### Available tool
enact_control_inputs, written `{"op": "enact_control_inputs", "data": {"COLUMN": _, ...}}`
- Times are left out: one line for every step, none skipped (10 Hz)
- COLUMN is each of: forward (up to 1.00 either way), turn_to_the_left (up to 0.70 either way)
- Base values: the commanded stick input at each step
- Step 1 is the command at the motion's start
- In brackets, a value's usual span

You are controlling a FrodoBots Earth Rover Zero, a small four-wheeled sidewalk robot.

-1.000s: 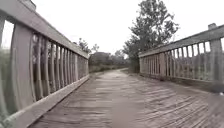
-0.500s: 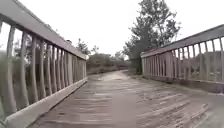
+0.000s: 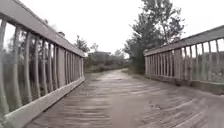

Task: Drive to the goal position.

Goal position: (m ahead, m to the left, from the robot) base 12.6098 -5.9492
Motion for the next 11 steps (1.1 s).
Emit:
{"op": "enact_control_inputs", "data": {"forward": 0.7, "turn_to_the_left": 0.0}}
{"op": "enact_control_inputs", "data": {"forward": 0.7, "turn_to_the_left": 0.0}}
{"op": "enact_control_inputs", "data": {"forward": 0.7, "turn_to_the_left": 0.0}}
{"op": "enact_control_inputs", "data": {"forward": 0.7, "turn_to_the_left": 0.0}}
{"op": "enact_control_inputs", "data": {"forward": 0.7, "turn_to_the_left": 0.0}}
{"op": "enact_control_inputs", "data": {"forward": 0.7, "turn_to_the_left": 0.0}}
{"op": "enact_control_inputs", "data": {"forward": 0.7, "turn_to_the_left": 0.0}}
{"op": "enact_control_inputs", "data": {"forward": 0.7, "turn_to_the_left": 0.0}}
{"op": "enact_control_inputs", "data": {"forward": 0.7, "turn_to_the_left": 0.0}}
{"op": "enact_control_inputs", "data": {"forward": 0.7, "turn_to_the_left": 0.0}}
{"op": "enact_control_inputs", "data": {"forward": 0.7, "turn_to_the_left": 0.0}}
